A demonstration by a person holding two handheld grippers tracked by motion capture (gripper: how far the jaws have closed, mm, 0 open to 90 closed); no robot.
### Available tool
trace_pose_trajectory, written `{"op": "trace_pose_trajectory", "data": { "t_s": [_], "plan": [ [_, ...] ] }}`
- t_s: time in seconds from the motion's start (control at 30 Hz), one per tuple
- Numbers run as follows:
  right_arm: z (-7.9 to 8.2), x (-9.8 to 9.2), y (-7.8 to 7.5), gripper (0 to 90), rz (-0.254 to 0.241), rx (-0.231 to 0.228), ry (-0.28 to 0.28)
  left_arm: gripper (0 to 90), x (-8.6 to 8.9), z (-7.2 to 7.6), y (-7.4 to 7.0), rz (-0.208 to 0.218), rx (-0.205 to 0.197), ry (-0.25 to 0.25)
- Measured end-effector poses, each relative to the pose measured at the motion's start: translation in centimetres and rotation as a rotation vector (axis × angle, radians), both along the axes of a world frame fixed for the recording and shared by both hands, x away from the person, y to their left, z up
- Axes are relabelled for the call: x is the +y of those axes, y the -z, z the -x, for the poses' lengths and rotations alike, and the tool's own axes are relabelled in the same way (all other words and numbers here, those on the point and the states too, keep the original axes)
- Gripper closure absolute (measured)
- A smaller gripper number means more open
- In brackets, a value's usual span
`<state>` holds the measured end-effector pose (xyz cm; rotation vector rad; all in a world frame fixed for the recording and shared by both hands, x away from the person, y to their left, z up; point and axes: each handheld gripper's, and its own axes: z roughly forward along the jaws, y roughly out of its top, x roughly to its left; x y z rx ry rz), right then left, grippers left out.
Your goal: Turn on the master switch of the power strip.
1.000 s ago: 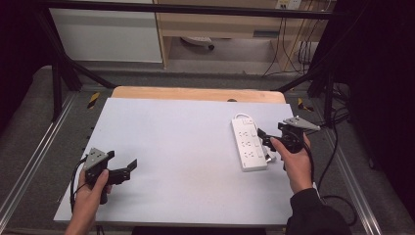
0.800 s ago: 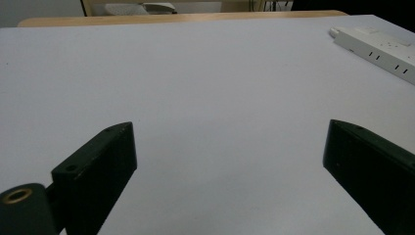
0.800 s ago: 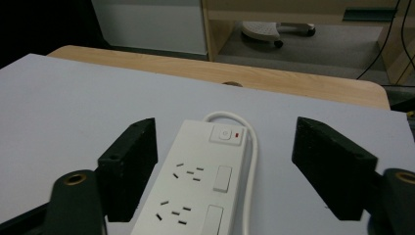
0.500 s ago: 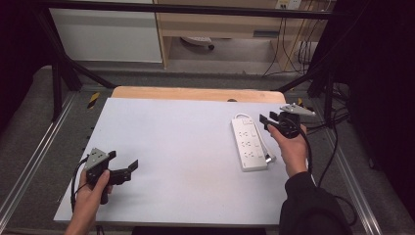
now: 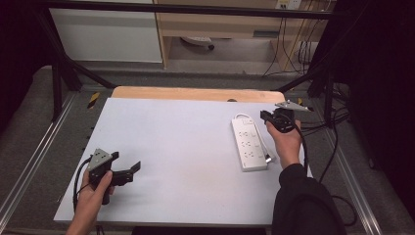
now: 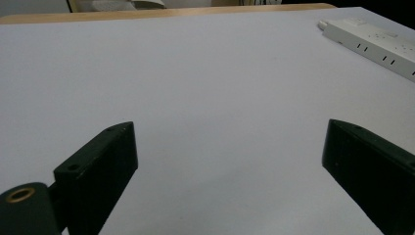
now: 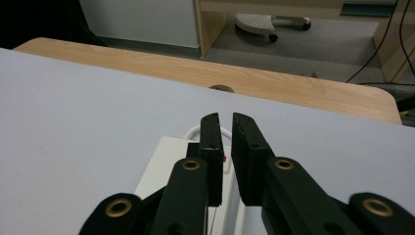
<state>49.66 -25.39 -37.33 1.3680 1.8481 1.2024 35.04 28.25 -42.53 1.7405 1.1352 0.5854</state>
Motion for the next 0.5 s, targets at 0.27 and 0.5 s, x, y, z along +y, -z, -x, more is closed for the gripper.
{"op": "trace_pose_trajectory", "data": {
  "t_s": [0.27, 0.5],
  "plan": [
    [-1.2, 0.5, 0.7, 90.0, -0.006, 0.000, 0.034, 6.5, 0.0, -0.1, 0.1, -0.001, 0.002, -0.006],
    [-2.2, 1.4, 1.1, 90.0, -0.011, 0.009, 0.054, 6.4, -0.1, -0.1, 0.1, -0.002, 0.003, -0.005]
  ]
}}
